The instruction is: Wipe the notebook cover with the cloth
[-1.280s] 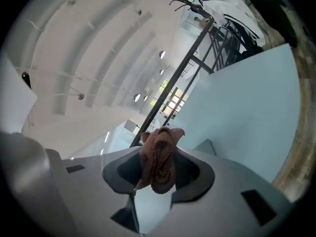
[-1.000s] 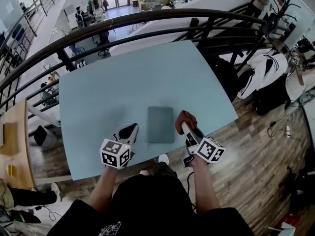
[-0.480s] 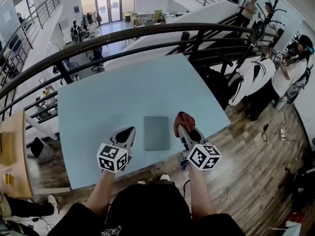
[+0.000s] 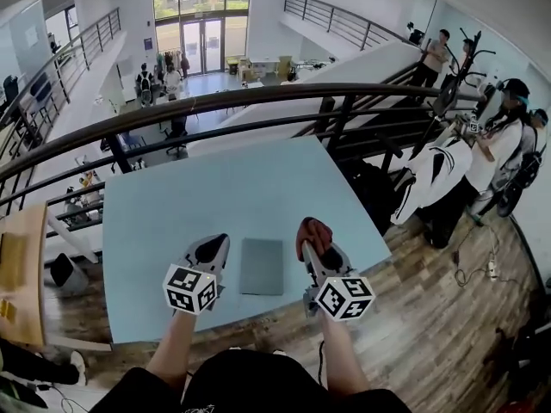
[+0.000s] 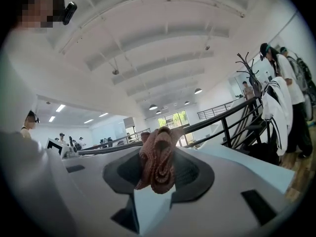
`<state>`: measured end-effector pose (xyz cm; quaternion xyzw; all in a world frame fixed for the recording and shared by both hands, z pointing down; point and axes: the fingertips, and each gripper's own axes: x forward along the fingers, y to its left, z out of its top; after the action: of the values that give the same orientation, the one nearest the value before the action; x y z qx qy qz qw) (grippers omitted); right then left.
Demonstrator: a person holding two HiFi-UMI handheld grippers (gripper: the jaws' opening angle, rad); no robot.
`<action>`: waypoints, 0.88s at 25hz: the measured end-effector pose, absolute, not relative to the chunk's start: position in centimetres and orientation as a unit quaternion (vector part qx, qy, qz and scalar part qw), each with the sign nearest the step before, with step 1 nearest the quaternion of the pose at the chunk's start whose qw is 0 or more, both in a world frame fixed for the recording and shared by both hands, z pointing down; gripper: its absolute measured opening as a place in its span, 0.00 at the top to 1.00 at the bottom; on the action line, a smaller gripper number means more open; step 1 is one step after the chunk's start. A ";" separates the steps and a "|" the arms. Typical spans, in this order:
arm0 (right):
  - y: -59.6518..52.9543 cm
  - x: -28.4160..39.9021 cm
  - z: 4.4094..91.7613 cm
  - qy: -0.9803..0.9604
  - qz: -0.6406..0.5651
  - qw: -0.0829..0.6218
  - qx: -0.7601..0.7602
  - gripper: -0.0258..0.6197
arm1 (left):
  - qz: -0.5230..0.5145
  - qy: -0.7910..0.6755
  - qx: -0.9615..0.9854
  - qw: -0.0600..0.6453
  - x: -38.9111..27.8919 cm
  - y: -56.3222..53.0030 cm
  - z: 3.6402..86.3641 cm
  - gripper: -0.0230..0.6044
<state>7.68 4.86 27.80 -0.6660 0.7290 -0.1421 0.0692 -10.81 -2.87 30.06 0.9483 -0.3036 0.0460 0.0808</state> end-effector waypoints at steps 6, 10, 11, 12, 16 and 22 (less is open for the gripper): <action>5.4 9.1 24.4 0.742 -0.126 0.082 -0.653 0.73 | 0.035 -0.320 0.944 0.067 -9.3 -2.3 26.7 0.95; 5.9 10.0 23.0 0.749 -0.114 0.086 -0.647 0.73 | 0.020 -0.326 0.943 0.059 -8.3 -2.2 24.7 0.95; 5.9 10.0 23.0 0.749 -0.114 0.085 -0.647 0.74 | 0.019 -0.327 0.943 0.056 -8.3 -2.2 24.5 0.95; 5.8 10.0 23.2 0.750 -0.114 0.084 -0.646 0.74 | 0.017 -0.328 0.943 0.054 -8.4 -2.2 24.4 0.95; 5.4 9.6 23.1 0.749 -0.110 0.081 -0.648 0.74 | 0.014 -0.328 0.944 0.047 -8.7 -2.6 24.0 0.95; 5.8 9.7 22.6 0.748 -0.115 0.088 -0.648 0.74 | 0.013 -0.327 0.944 0.044 -8.5 -2.3 23.2 0.95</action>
<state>9.68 5.77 22.60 -0.6482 0.7475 -0.1152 0.0878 -8.49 -2.30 23.25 0.9441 -0.3265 0.0134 0.0444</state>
